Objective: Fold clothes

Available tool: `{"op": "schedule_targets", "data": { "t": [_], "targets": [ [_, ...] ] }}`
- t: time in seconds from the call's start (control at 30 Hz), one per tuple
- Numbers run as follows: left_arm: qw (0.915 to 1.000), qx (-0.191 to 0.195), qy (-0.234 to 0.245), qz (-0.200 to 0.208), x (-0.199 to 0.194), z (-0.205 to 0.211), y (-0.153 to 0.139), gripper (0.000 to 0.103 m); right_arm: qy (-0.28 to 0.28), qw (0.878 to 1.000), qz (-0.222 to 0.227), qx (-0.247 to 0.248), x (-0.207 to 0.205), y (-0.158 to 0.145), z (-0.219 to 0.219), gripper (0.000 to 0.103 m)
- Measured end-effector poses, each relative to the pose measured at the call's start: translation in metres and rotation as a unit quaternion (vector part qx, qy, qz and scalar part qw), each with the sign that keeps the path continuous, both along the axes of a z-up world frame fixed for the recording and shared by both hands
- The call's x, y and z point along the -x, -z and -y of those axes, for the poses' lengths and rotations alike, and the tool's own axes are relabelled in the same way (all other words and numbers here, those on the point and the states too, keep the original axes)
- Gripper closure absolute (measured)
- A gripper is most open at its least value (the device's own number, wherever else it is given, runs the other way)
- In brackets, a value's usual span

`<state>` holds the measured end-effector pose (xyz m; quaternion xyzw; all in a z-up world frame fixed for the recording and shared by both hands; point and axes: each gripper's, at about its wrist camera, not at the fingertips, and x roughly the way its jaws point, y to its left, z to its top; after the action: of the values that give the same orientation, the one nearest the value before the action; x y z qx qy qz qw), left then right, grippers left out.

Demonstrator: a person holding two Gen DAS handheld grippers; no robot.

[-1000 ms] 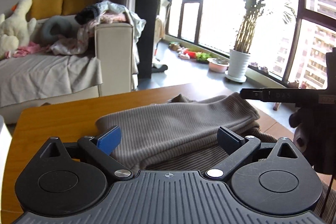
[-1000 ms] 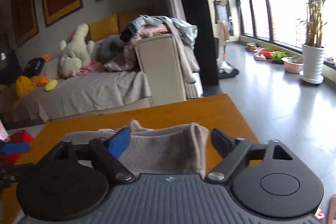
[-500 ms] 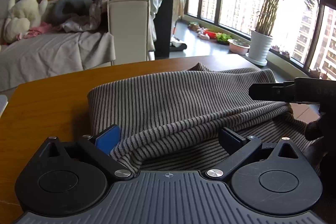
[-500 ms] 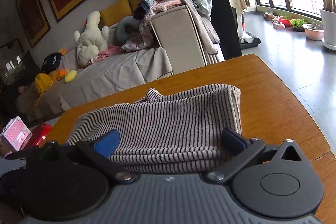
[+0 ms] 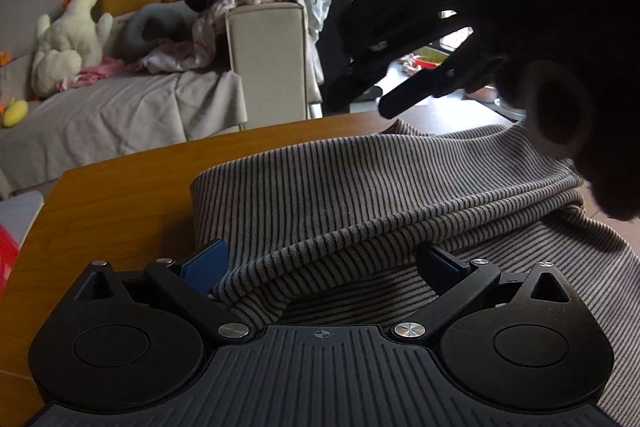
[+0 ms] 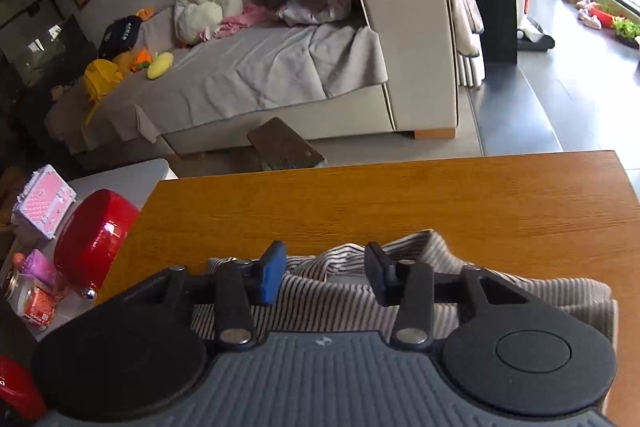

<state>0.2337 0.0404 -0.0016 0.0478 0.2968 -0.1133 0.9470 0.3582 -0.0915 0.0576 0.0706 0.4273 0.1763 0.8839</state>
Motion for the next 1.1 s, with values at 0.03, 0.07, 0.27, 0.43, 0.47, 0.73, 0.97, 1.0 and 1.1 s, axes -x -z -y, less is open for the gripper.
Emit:
{"op": "schedule_targets", "data": {
  "t": [0.03,0.07,0.27,0.43,0.47,0.73,0.97,1.0,1.1],
  "targets": [
    [1.0,0.004,0.002,0.0,0.0,-0.001,0.0,0.0,0.009,1.0,-0.017,0.013,-0.009,0.009,-0.008,0.047],
    [1.0,0.009,0.003,0.0,0.0,-0.002,0.0,0.0,0.014,0.999,-0.031,0.015,-0.014,0.017,-0.011,0.046],
    [0.999,0.043,0.008,-0.005,0.0,-0.012,0.0,0.0,-0.021,0.998,0.053,0.004,-0.001,-0.005,-0.016,0.102],
    [0.9985,0.053,0.008,-0.006,-0.001,-0.015,0.0,0.0,-0.008,0.979,0.193,0.064,0.01,-0.059,-0.002,0.103],
    [0.9985,0.054,0.008,-0.007,-0.001,-0.015,0.0,0.0,-0.012,0.983,0.176,0.055,0.006,-0.061,0.002,0.102],
    [0.9983,0.057,0.008,-0.007,0.0,-0.014,0.002,0.0,-0.031,0.997,-0.018,-0.073,-0.005,0.003,0.018,0.05],
    [0.998,0.062,0.008,-0.01,0.0,-0.016,0.002,0.0,-0.037,0.997,0.058,-0.016,-0.005,0.001,-0.003,0.103],
    [0.9979,0.064,0.008,-0.011,0.0,-0.016,0.002,0.0,-0.026,0.996,0.086,0.004,-0.004,-0.007,0.001,0.103],
    [0.9977,0.066,0.008,-0.013,0.0,-0.017,0.002,0.0,0.012,0.985,0.15,0.085,0.006,-0.025,0.018,0.103]
  ]
}}
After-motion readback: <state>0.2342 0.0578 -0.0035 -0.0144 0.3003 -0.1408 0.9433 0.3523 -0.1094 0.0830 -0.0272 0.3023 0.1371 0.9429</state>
